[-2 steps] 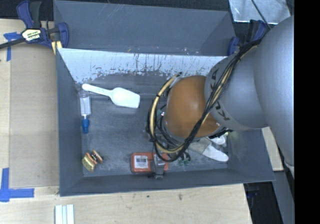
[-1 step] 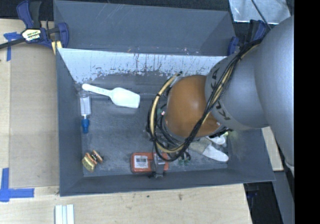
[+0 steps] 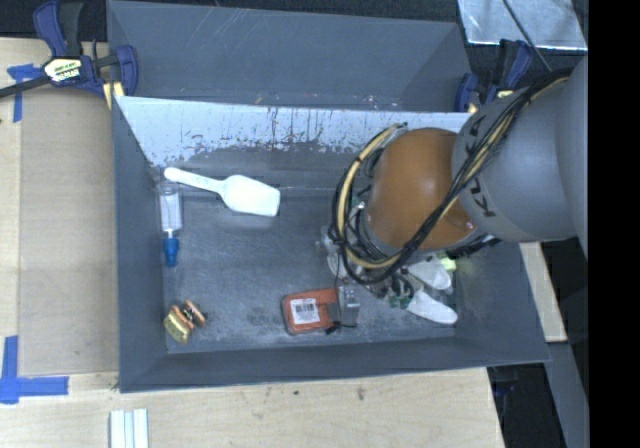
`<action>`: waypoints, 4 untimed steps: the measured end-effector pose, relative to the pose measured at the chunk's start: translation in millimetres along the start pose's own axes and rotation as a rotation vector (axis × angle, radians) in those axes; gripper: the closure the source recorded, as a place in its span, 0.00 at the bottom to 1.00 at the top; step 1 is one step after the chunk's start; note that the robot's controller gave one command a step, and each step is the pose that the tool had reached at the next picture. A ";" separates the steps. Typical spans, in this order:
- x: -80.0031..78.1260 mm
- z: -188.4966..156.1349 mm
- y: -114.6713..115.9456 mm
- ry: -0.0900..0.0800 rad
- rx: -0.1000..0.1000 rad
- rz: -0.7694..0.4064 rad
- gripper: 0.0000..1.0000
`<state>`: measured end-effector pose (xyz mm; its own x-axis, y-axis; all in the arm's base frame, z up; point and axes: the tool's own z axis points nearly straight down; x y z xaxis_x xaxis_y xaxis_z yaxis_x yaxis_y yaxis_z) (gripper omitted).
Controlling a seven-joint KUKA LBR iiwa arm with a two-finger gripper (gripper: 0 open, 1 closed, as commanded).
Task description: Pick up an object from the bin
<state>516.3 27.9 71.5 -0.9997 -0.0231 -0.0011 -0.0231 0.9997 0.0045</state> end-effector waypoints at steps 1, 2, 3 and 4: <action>-5.7 -7.7 -34.9 -0.005 0.006 0.034 0.00; 7.4 -60.7 -8.5 0.004 0.004 0.035 0.00; 9.6 -59.7 -24.9 -0.014 0.005 -0.030 0.00; 28.8 -2.2 -22.0 -0.003 0.005 -0.070 0.00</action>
Offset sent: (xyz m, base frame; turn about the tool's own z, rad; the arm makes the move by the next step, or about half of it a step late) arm -0.0099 -0.0015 0.0759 0.0363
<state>488.1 5.3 73.6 -0.9956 -0.0934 -0.0041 -0.0934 0.9956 -0.0002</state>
